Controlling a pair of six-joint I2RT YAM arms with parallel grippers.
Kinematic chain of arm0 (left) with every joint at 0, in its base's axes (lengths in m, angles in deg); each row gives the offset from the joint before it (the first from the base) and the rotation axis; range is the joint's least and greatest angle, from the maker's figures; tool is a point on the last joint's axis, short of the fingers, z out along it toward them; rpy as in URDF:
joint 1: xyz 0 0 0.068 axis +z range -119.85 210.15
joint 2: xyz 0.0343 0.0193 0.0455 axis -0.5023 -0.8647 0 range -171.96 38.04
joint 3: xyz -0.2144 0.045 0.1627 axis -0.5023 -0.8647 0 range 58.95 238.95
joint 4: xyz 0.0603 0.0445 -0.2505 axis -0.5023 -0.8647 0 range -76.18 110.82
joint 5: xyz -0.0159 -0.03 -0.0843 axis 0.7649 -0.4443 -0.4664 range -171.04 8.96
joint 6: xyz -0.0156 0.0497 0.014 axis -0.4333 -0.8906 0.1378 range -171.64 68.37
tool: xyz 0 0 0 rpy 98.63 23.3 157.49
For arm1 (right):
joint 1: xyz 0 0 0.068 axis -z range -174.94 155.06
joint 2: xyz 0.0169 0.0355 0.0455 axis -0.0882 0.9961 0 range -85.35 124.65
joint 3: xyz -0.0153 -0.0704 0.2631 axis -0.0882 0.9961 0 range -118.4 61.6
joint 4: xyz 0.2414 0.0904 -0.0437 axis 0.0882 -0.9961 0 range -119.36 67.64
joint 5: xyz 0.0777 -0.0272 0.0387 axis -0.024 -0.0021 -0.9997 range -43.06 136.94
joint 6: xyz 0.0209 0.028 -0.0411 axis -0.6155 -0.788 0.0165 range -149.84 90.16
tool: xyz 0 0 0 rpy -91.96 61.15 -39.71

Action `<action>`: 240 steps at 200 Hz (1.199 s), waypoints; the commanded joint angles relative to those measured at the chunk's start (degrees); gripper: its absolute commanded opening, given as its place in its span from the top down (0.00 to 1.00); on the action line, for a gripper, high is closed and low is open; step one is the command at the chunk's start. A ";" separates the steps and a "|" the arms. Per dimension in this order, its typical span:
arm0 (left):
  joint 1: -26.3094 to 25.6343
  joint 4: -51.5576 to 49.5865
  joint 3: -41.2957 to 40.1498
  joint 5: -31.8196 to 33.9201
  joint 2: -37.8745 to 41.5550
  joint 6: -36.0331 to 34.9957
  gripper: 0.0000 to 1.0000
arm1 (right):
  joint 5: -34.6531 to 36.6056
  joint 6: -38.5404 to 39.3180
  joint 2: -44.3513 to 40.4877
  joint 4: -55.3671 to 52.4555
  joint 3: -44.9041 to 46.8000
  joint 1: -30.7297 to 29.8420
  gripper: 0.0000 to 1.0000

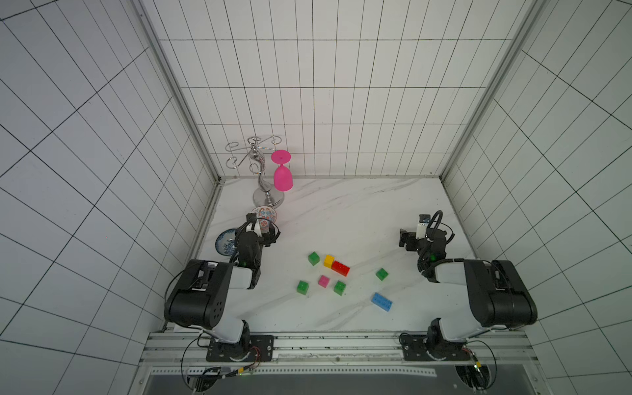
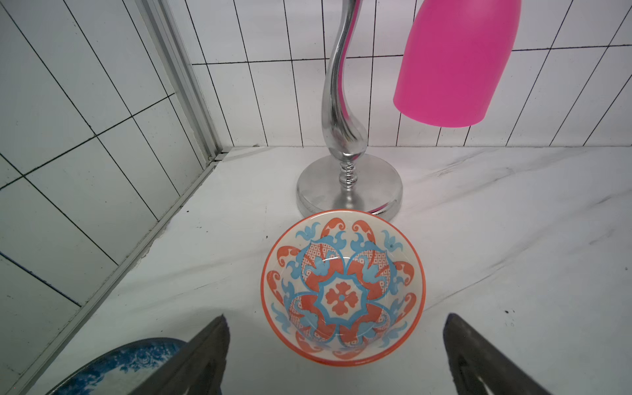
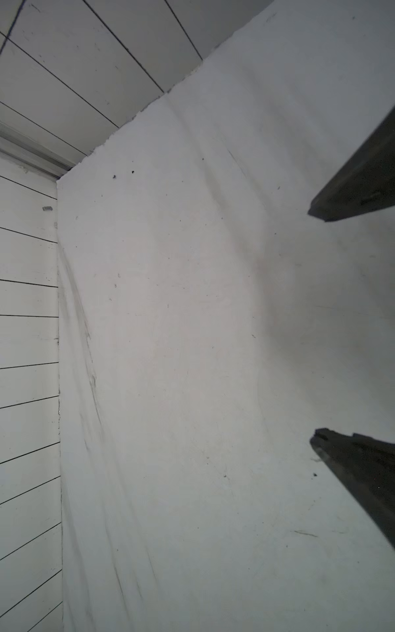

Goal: Assemble the letter r with lego
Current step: Pick up the lego brick from the center of the board.

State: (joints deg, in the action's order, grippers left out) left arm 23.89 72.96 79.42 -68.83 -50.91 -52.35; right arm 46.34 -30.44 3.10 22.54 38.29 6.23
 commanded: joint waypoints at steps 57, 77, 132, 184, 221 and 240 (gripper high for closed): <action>0.20 2.09 1.00 0.47 -0.79 -0.52 0.02 | -0.98 -0.89 0.25 1.83 -1.72 1.03 0.02; 0.25 2.07 1.05 0.48 -0.78 -0.47 0.02 | -0.89 -0.81 0.24 1.76 -1.74 1.03 0.01; 0.20 1.41 1.23 0.45 -0.72 -0.43 0.02 | -0.89 -0.81 0.33 1.60 -1.83 1.03 0.01; -4.38 -21.09 7.45 6.62 15.53 0.94 0.03 | 31.04 -8.99 -14.40 -27.11 -10.95 -9.30 0.01; -4.29 -38.00 9.69 0.70 30.05 9.64 0.02 | 13.36 -25.41 -18.47 -63.92 -24.33 -4.57 0.06; -4.37 -48.64 12.57 -4.61 35.10 10.70 0.02 | 7.03 -25.21 -21.24 -75.40 -29.42 -6.93 0.11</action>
State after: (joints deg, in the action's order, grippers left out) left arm 19.50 42.80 90.06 -67.41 -19.79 -45.90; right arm 61.95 -49.28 -15.81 -25.85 14.75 1.42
